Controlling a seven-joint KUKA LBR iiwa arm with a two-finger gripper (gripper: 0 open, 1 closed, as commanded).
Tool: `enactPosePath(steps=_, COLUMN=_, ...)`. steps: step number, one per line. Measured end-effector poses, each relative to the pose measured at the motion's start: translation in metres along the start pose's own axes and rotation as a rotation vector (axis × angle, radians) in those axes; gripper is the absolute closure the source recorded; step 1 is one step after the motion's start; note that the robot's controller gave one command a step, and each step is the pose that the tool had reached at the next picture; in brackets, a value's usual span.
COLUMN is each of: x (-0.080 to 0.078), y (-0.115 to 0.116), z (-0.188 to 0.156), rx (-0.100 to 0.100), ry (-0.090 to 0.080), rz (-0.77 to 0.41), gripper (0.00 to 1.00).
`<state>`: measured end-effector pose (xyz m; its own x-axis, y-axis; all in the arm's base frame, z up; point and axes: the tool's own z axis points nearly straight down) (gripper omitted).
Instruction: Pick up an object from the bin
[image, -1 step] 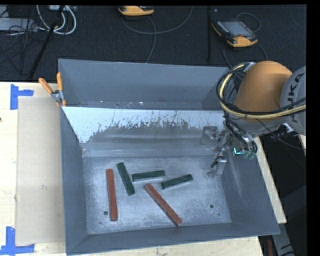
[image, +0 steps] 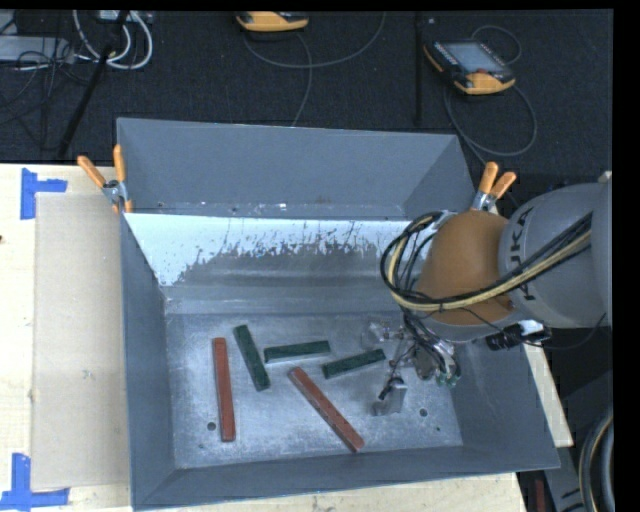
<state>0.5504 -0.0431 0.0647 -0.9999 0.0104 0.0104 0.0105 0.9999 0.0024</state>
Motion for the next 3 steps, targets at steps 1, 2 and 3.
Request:
enactPosePath(steps=1, x=-0.004, y=-0.001, z=-0.005, rx=0.002, ry=-0.010, rz=-0.002, gripper=1.00)
enactPosePath(steps=2, x=0.037, y=0.013, z=-0.004, rx=0.003, ry=-0.008, rz=-0.227, gripper=1.00)
enactPosePath(steps=3, x=-0.003, y=0.017, z=-0.148, rx=0.005, ry=-0.020, rz=-0.308, gripper=1.00)
